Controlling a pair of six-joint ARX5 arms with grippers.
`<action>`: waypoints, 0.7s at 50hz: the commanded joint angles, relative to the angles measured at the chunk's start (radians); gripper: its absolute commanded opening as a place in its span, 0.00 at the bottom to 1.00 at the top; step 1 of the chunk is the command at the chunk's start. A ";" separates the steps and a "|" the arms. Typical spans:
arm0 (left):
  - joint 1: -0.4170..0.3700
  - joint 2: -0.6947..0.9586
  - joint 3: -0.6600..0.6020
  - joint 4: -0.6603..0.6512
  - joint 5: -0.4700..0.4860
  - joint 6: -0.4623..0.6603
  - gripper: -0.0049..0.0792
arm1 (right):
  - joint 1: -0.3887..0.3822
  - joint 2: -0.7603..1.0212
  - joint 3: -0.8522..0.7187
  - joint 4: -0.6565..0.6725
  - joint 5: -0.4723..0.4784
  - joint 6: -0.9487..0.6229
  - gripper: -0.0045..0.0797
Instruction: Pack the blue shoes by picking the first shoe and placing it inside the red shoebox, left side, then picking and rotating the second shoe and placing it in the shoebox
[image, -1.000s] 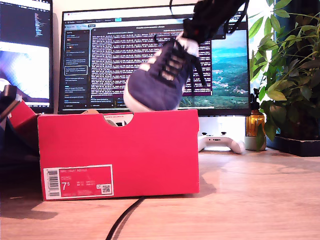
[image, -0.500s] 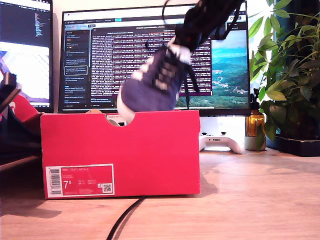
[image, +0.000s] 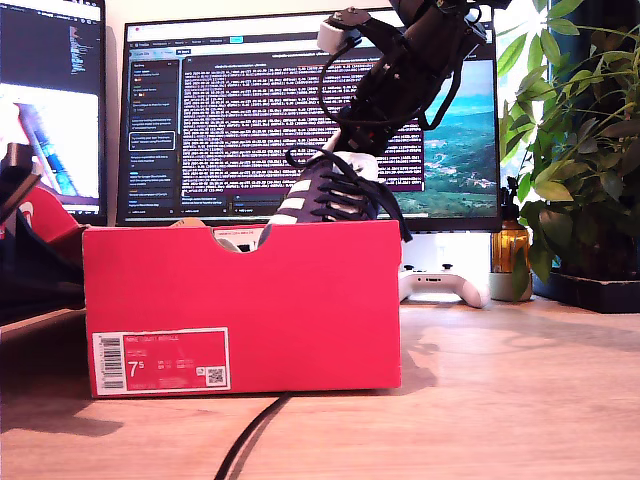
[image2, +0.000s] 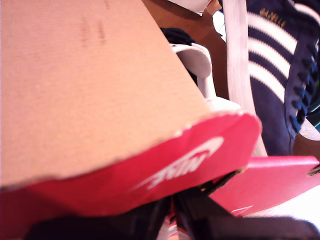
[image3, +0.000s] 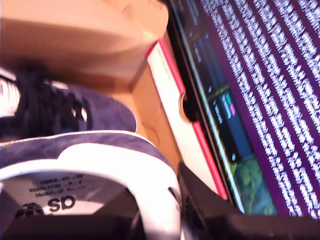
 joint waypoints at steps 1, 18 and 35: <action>-0.006 0.004 0.012 0.029 0.010 0.000 0.03 | 0.011 -0.022 0.019 -0.005 -0.005 0.008 0.06; -0.006 0.004 0.012 0.030 0.010 0.000 0.03 | 0.030 -0.022 0.019 -0.034 0.008 0.010 0.31; -0.006 0.004 0.012 0.019 0.017 0.000 0.03 | 0.044 -0.022 0.019 -0.034 0.018 0.016 0.31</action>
